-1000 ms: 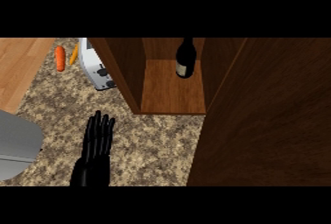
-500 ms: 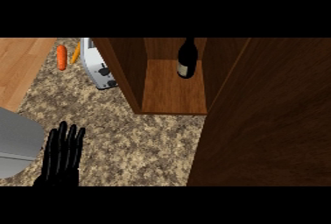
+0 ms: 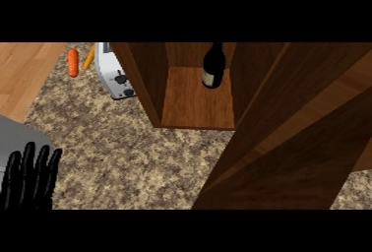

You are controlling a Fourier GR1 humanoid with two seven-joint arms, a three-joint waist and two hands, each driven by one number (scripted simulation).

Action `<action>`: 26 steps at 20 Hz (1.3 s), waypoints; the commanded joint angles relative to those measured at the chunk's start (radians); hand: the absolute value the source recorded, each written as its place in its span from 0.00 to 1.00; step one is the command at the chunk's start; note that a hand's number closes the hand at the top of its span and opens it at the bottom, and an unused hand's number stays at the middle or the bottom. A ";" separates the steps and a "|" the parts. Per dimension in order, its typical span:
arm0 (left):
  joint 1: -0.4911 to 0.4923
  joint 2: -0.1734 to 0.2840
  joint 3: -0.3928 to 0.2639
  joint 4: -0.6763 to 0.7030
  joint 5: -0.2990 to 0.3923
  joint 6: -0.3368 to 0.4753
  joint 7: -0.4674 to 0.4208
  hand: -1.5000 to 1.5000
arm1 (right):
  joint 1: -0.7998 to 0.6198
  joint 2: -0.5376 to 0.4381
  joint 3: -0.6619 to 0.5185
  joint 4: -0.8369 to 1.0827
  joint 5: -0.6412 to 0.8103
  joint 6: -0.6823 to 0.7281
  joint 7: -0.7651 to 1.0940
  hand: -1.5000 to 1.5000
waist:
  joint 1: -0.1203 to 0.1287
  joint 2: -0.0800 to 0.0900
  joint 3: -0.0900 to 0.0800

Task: Pick up the wine, place it into the cabinet and close the cabinet

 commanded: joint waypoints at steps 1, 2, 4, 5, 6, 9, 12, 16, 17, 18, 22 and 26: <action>0.063 0.045 0.044 -0.018 0.048 -0.087 -0.017 0.00 | -0.165 0.054 0.153 0.059 0.011 -0.173 -0.010 1.00 | 0.016 0.002 -0.001; 0.120 0.073 0.085 -0.039 0.066 -0.130 -0.049 0.00 | -0.195 0.055 0.148 0.089 0.021 -0.205 -0.029 1.00 | 0.018 0.002 0.001; 0.061 0.090 0.150 -0.002 0.110 -0.148 -0.015 0.00 | -0.318 0.055 0.124 0.124 0.004 -0.272 0.017 1.00 | 0.018 0.007 -0.001; 0.107 0.095 0.151 -0.024 0.121 -0.173 -0.028 0.00 | -0.355 0.055 0.161 0.168 0.014 -0.315 0.004 1.00 | 0.022 0.003 0.000; 0.120 0.106 0.159 -0.058 0.127 -0.174 -0.018 0.00 | -0.405 0.055 0.133 0.166 0.017 -0.346 0.023 1.00 | 0.022 0.003 0.000; 0.118 0.122 0.222 0.002 0.165 -0.239 -0.033 0.00 | -0.534 0.054 0.091 0.220 -0.055 -0.421 0.052 1.00 | 0.022 0.006 0.000; 0.143 0.161 0.285 -0.004 0.211 -0.309 -0.034 0.00 | -0.667 0.055 0.047 0.342 -0.113 -0.481 0.032 1.00 | 0.044 0.008 0.000; 0.099 0.163 0.319 0.032 0.241 -0.327 -0.013 0.00 | -0.895 0.056 -0.065 0.556 -0.232 -0.517 -0.001 1.00 | 0.039 0.017 0.001; 0.108 0.163 0.304 0.008 0.230 -0.327 -0.010 0.00 | -0.960 0.056 -0.051 0.600 -0.257 -0.547 -0.023 1.00 | 0.048 0.015 0.001; 0.141 0.182 0.344 0.012 0.253 -0.362 -0.011 0.00 | -0.997 0.057 -0.091 0.647 -0.287 -0.547 -0.032 1.00 | 0.051 0.014 0.002; 0.115 0.195 0.402 0.052 0.286 -0.402 -0.003 0.00 | -1.134 0.057 -0.122 0.865 -0.392 -0.512 -0.159 1.00 | 0.043 0.021 0.003; 0.128 0.211 0.442 0.034 0.333 -0.429 0.027 0.00 | -1.280 0.057 -0.196 1.025 -0.556 -0.491 -0.179 1.00 | 0.065 0.023 0.003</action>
